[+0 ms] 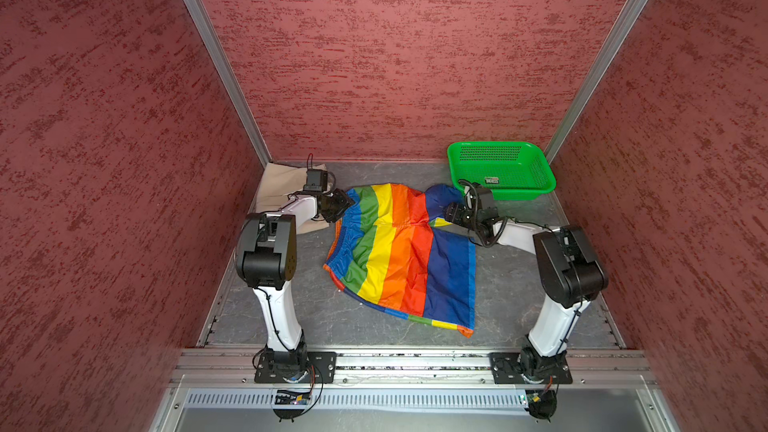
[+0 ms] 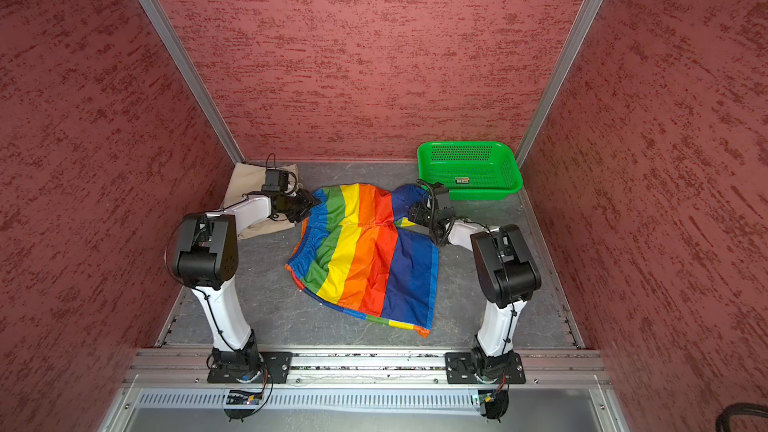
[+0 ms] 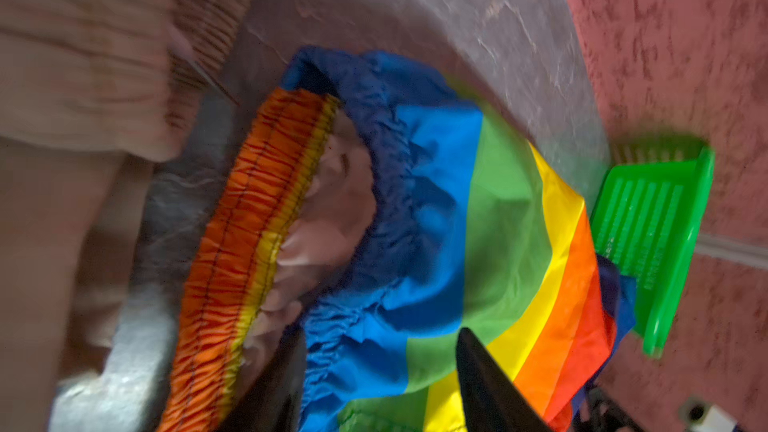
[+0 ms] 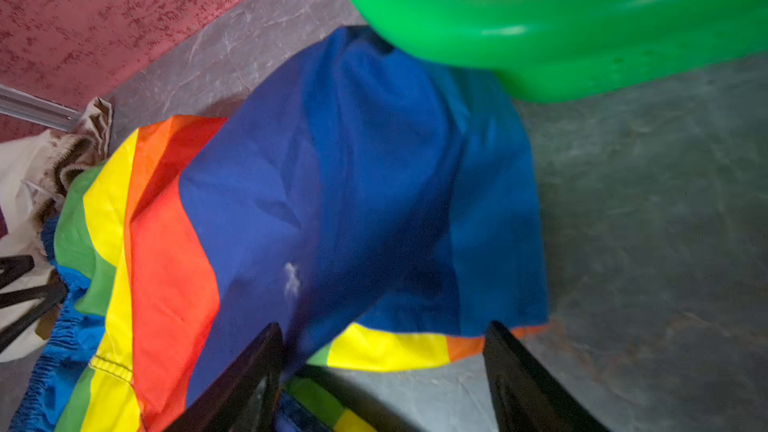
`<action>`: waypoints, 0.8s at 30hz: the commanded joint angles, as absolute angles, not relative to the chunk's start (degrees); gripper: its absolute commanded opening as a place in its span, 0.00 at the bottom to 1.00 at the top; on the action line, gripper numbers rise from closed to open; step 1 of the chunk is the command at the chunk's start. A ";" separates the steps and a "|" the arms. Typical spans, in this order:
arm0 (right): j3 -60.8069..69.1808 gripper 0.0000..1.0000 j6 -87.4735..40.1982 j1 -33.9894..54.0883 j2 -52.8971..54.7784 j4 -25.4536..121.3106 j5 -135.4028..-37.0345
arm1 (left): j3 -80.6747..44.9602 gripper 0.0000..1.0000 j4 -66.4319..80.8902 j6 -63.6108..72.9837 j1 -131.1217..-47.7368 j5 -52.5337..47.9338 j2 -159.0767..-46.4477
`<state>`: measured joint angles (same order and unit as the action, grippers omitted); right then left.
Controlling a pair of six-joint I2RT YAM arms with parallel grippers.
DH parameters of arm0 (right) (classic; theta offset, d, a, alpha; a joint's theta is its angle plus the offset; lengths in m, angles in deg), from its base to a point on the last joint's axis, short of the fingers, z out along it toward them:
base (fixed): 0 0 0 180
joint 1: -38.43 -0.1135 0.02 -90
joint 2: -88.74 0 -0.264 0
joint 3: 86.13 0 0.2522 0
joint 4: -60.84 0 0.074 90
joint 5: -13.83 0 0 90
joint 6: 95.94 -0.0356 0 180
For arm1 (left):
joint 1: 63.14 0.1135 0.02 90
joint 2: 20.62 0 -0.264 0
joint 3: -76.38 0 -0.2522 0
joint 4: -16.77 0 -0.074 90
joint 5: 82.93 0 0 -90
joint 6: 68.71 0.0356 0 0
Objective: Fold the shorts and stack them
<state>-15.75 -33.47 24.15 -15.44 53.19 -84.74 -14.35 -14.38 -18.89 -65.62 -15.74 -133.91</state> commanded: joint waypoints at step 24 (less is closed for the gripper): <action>-10.35 0.00 -27.98 26.97 -20.18 52.79 -89.51 | -14.93 0.00 -13.60 -18.26 -62.37 -19.70 -136.26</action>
<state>-6.76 -27.63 26.97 -24.93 50.46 -87.83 -15.40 -13.68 -18.87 -63.06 -18.80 -134.90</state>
